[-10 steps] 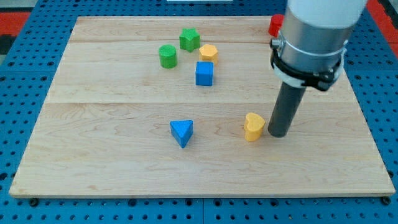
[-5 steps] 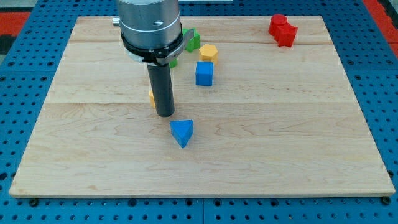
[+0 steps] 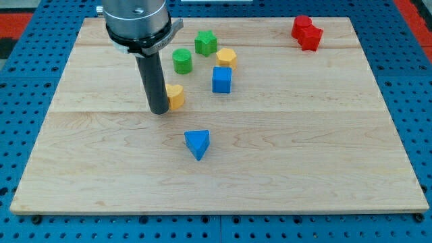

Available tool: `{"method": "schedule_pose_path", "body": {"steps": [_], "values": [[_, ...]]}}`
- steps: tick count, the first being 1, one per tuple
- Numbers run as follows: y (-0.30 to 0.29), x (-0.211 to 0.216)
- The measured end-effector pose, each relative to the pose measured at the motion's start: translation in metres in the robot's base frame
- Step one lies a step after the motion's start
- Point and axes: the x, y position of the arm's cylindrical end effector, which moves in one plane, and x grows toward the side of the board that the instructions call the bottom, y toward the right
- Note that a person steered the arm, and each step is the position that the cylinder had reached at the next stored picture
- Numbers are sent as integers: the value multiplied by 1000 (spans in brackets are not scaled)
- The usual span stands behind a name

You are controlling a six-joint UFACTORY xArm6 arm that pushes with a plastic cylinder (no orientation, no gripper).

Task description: Push the yellow heart closer to the green circle

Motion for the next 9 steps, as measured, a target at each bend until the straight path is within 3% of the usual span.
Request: {"method": "schedule_pose_path", "body": {"steps": [2, 5, 8, 9], "values": [[0, -16], [26, -2], [27, -35], [28, -17]]}}
